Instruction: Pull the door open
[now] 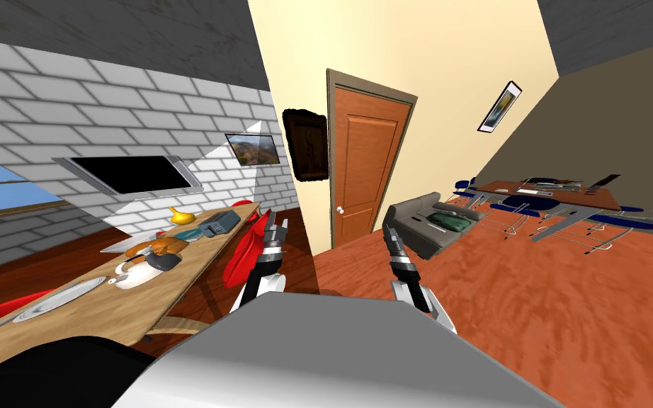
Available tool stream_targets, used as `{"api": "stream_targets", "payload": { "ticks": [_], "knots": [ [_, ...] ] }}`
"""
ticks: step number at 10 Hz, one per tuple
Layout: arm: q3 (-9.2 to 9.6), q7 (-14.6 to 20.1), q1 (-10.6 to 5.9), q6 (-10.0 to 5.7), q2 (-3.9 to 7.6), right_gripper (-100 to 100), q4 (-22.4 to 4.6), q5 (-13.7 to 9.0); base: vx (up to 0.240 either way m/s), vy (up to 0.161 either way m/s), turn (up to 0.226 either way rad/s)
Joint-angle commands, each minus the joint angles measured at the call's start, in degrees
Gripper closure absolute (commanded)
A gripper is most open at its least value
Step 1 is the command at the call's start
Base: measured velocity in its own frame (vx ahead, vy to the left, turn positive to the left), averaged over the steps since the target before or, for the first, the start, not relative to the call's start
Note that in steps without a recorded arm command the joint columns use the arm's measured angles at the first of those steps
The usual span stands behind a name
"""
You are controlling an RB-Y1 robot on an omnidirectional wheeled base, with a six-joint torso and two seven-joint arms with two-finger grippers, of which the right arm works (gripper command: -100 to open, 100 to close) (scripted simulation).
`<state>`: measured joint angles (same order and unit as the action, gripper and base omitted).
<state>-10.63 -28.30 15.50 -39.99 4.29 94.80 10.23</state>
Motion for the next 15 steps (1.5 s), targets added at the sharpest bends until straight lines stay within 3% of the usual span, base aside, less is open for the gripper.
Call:
{"api": "stream_targets", "payload": {
  "ticks": [1, 3, 4, 8, 10, 14, 15],
  "knots": [
    [-0.62, -2.15, -0.67, -0.03, 0.2, -100, -2.14, 1.3, 0.094, -0.016, 0.137],
    [-1.52, -4.73, -1.96, -0.72, 0.4, -100, -5.74, 2.84, 0.09, -0.029, 0.128],
    [-1.52, -4.73, -1.96, -0.72, 0.4, -100, -5.83, 2.84, 0.068, -0.022, 0.053],
    [-3.3, -9.89, -4.54, -2.09, 0.65, -100, -13.18, 5.93, 0.081, -0.023, 0.125],
    [-3.75, -11.18, -5.18, -2.43, 0.71, -100, -15.05, 6.7, 0.075, -0.028, 0.095],
    [-5.48, -16.2, -7.69, -3.76, 0.75, -100, -21.93, 9.71, 0.077, -0.031, 0.128],
    [-5.48, -16.2, -7.69, -3.76, 0.75, -100, -22.22, 9.71, 0.069, -0.031, 0.04]
  ]
}}
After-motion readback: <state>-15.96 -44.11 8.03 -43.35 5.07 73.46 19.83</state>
